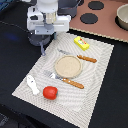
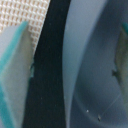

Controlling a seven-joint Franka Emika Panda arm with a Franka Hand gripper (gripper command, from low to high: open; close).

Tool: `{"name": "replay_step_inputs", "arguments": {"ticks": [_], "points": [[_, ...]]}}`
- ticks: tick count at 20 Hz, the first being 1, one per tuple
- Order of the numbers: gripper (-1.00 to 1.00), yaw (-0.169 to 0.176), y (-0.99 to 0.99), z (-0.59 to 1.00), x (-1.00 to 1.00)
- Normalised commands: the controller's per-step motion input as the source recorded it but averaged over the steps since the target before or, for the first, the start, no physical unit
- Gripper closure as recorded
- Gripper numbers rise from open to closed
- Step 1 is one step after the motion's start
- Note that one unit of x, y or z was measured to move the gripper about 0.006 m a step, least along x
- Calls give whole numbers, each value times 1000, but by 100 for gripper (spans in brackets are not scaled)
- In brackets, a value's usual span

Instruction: Interact with the objects in diverse but meaningful ways.

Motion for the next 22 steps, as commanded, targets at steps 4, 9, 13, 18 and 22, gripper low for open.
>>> {"name": "replay_step_inputs", "arguments": {"ticks": [4, 9, 13, 18, 22], "points": [[100, -30, 0, -156, -172], [100, -26, 41, 553, -63], [100, -33, 114, 1000, 0], [100, -13, 278, 1000, 111], [100, 0, 503, 753, 429]]}}
